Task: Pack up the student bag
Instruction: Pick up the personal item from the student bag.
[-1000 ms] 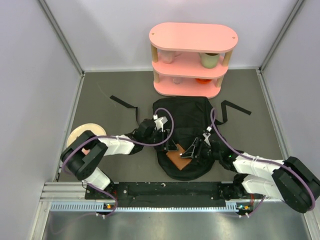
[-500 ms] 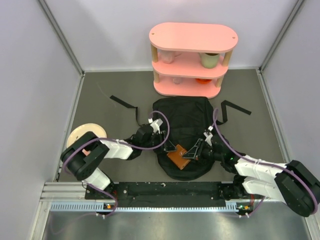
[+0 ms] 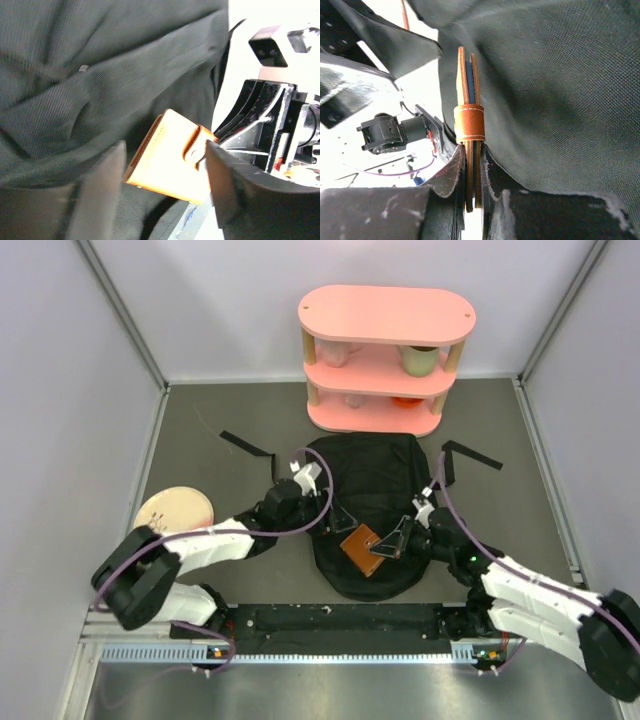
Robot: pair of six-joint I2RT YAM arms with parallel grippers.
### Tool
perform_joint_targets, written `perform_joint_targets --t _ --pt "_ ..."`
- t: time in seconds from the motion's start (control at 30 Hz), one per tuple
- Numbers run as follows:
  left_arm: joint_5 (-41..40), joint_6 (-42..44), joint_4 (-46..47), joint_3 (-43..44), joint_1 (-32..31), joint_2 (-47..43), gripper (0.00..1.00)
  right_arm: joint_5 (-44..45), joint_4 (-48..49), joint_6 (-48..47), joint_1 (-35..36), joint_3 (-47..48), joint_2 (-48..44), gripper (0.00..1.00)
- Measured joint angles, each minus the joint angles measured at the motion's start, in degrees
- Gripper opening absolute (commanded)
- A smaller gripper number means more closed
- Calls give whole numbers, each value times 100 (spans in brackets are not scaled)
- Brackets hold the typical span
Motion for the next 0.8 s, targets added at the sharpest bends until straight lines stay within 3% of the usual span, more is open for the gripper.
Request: perform_joint_targets --t 0.13,0.27,0.57,0.8 --pt "-625 621 -957 660 -2 -815 79 494 -1161 -431 0 310 -1106 0" --pt "-1084 1283 -1541 1537 111 -918 80 920 -1934 -662 0 494 -1969 0" --pt "-1421 3069 -3213 4684 404 1613 73 2470 -3928 -1036 0 1202 -3032 0" --pt "-1561 3845 -4245 4955 369 2437 72 3501 -4811 -1335 0 1893 -3351 0"
